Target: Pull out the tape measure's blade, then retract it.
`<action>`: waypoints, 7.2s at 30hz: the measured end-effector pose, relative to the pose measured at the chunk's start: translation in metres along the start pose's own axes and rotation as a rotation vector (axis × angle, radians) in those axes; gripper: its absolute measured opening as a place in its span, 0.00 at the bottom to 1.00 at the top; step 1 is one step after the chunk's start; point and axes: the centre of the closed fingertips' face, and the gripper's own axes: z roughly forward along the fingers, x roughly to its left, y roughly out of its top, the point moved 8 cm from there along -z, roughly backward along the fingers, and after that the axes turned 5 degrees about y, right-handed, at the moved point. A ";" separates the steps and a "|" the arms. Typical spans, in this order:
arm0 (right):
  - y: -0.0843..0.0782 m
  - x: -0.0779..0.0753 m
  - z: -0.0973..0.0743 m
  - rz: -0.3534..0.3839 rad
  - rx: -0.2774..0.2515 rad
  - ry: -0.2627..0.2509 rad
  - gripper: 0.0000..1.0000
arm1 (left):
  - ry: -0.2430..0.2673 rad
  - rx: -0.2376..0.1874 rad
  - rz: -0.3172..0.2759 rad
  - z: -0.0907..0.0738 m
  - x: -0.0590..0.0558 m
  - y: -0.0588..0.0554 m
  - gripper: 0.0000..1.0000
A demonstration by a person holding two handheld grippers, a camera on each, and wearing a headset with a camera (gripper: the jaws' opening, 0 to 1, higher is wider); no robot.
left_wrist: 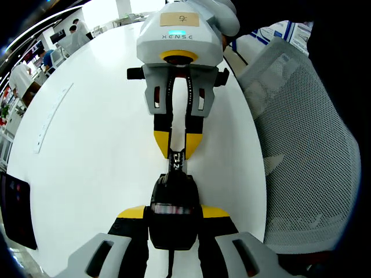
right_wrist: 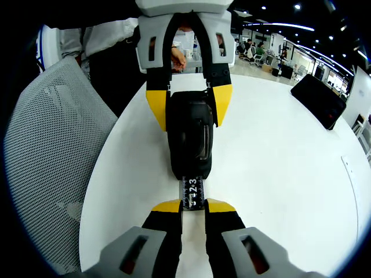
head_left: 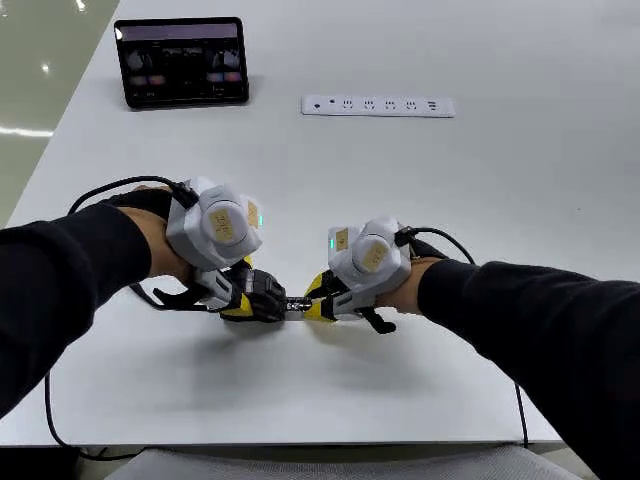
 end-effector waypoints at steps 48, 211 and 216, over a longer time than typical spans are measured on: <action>-0.021 0.001 -0.015 0.037 0.012 -0.017 0.10 | 0.013 -0.030 -0.012 -0.001 -0.001 -0.003 0.28; -0.136 0.013 -0.123 0.151 0.120 -0.103 0.10 | 0.050 -0.058 -0.043 -0.003 -0.005 -0.004 0.28; -0.138 0.013 -0.125 0.153 0.125 -0.103 0.10 | 0.050 -0.058 -0.043 -0.003 -0.005 -0.004 0.28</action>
